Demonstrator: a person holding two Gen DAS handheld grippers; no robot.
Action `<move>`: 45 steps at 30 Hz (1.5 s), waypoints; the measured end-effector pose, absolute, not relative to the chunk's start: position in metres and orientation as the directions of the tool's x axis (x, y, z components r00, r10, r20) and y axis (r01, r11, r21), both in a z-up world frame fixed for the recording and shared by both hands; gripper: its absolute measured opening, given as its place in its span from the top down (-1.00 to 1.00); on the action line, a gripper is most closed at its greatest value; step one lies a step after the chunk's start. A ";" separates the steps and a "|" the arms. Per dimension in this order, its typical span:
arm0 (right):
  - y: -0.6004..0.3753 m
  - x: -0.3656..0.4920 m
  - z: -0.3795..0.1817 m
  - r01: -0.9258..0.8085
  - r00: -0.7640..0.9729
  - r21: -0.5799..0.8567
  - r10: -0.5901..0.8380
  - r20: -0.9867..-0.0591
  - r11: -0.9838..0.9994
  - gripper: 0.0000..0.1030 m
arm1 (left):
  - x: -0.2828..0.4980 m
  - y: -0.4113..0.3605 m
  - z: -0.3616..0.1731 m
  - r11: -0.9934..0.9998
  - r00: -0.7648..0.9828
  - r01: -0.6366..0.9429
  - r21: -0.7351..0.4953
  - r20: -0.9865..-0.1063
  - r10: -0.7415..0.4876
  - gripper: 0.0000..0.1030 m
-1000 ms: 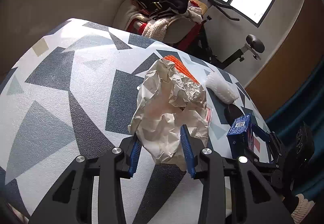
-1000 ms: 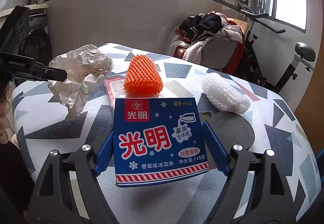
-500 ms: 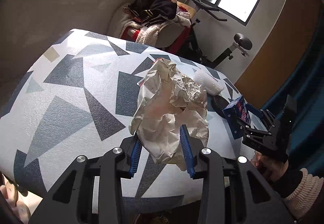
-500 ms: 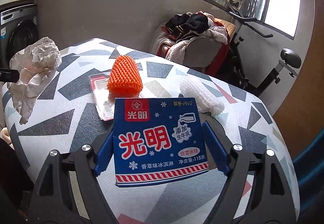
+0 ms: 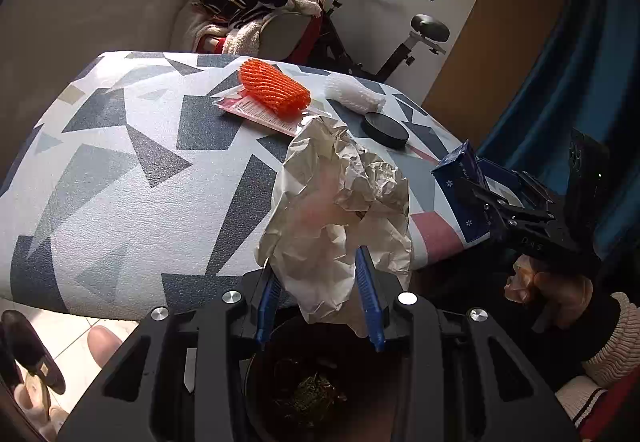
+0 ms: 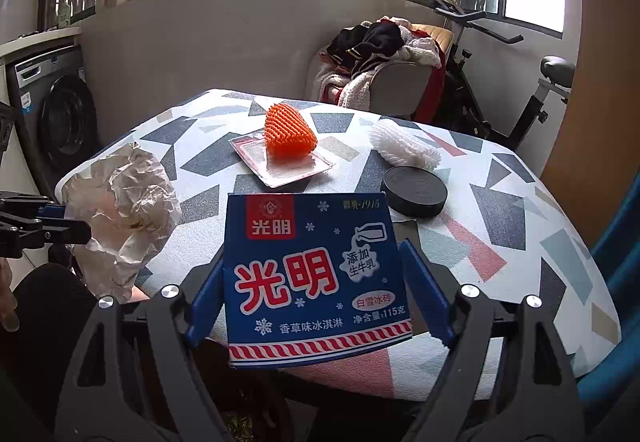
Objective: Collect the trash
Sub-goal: 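Carry the paper and box to the bin and release the paper with the left tool, then open the right tool to drop the blue box into the bin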
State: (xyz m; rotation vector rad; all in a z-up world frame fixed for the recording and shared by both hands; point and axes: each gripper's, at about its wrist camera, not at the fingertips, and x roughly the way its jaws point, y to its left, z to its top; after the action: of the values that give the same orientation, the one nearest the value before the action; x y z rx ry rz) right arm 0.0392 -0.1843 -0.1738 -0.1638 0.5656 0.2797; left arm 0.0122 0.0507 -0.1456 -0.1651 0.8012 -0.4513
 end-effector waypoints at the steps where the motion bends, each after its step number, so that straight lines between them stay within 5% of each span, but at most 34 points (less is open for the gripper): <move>1: -0.184 0.034 -0.175 -0.306 0.807 -0.080 0.214 -0.551 0.949 -0.57 | 0.006 0.049 -0.148 0.890 0.600 0.333 -0.310 -0.659 -0.454 0.31; 10: -0.185 0.003 -0.181 -0.317 0.810 -0.095 0.217 -0.544 0.944 -0.57 | -0.021 0.038 -0.157 0.888 0.567 0.372 -0.270 -0.691 -0.448 0.21; 12: -0.184 -0.001 -0.182 -0.323 0.808 -0.096 0.222 -0.546 0.941 -0.57 | -0.022 0.037 -0.155 0.894 0.581 0.368 -0.254 -0.689 -0.435 -0.02; 14: -0.183 -0.004 -0.183 -0.333 0.805 -0.094 0.231 -0.546 0.938 -0.57 | -0.024 0.038 -0.155 0.905 0.600 0.356 -0.235 -0.685 -0.414 -0.58; 20: -0.183 -0.009 -0.193 -0.367 0.771 -0.055 0.270 -0.577 0.929 -0.58 | -0.030 0.044 -0.152 0.943 0.672 0.268 -0.197 -0.663 -0.329 -0.80; 45: -0.103 -0.034 -0.233 -0.644 0.616 -0.184 0.361 -0.700 0.742 -0.59 | -0.020 0.070 -0.163 0.971 0.689 0.066 -0.229 -0.694 -0.210 -0.88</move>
State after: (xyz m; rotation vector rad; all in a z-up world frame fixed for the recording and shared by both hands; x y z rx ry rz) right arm -0.0343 -0.1027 -0.2332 -0.4478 0.6905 0.6015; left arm -0.0202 0.0705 -0.1627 -0.1919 0.7974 -0.1551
